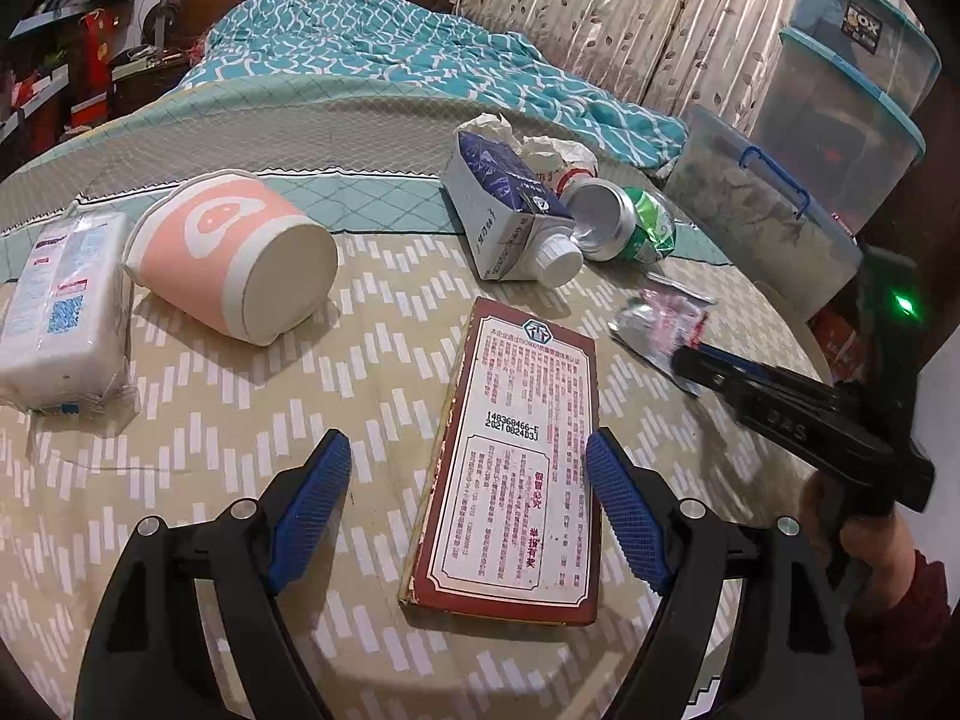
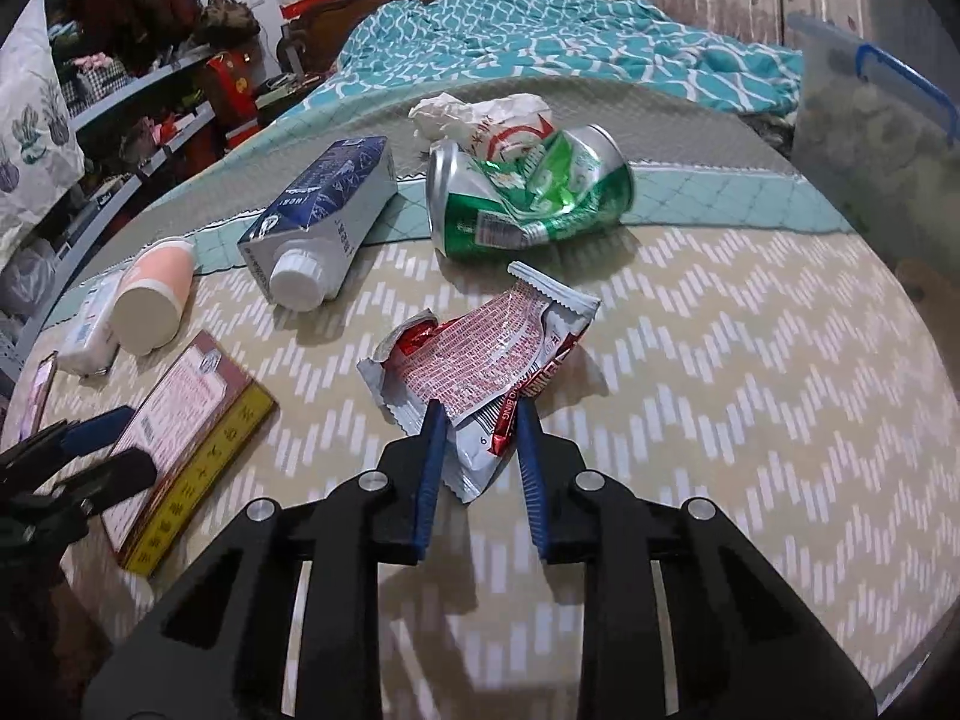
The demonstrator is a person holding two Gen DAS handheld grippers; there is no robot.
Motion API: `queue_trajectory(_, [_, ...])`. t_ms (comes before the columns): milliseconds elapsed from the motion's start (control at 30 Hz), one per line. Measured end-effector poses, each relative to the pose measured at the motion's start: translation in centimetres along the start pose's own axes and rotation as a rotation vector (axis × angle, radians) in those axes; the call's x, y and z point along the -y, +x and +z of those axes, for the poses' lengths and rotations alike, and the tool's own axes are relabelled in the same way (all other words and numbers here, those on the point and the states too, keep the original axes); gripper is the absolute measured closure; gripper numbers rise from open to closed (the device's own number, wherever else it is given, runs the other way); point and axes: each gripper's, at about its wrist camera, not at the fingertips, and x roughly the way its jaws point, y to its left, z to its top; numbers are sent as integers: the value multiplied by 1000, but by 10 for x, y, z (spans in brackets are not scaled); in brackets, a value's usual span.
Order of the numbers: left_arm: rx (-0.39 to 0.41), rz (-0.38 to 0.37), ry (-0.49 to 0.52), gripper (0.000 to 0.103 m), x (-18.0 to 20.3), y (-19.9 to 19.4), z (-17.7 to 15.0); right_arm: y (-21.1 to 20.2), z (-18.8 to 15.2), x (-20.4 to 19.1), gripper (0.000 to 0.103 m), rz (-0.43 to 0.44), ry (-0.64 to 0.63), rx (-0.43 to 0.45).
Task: Collect trash
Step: 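Lower the right gripper onto the red-and-white wrapper and close on it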
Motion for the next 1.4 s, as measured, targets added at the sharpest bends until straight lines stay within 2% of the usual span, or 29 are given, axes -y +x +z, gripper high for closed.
queue_trajectory(300, [0, 25, 12, 26, 3, 0, 0, -29, -27, 4, 82, 26, 7, 29])
queue_trajectory(333, [1, 28, 13, 26, 4, 0, -1, -29, -28, 4, 91, 35, 10, 28])
queue_trajectory(633, [9, 23, 17, 31, 5, -5, -6, -35, -26, -4, 93, 54, -13, 52])
queue_trajectory(867, [2, 10, 4, 19, 5, -6, -10, -49, -27, -3, 93, 62, -14, 90])
queue_trajectory(1067, [-3, 2, 17, 19, 11, -6, -11, -42, -30, 13, 89, 130, 87, 39])
queue_trajectory(1100, [-2, 3, 22, 19, 13, -7, -11, -41, -31, 15, 86, 136, 99, 38])
queue_trajectory(1133, [-2, 4, 25, 19, 14, -7, -11, -41, -31, 18, 75, 139, 117, 39])
queue_trajectory(1167, [-1, 3, 28, 19, 15, -7, -11, -42, -32, 19, 45, 133, 128, 47])
queue_trajectory(1200, [0, 1, 32, 19, 17, -8, -10, -45, -32, 21, 27, 132, 137, 67])
queue_trajectory(1233, [1, 1, 35, 18, 18, -7, -10, -50, -32, 22, 16, 130, 142, 104])
queue_trajectory(1400, [-10, 3, 36, 18, 19, -3, -10, -48, -29, 21, 16, 122, 116, 97])
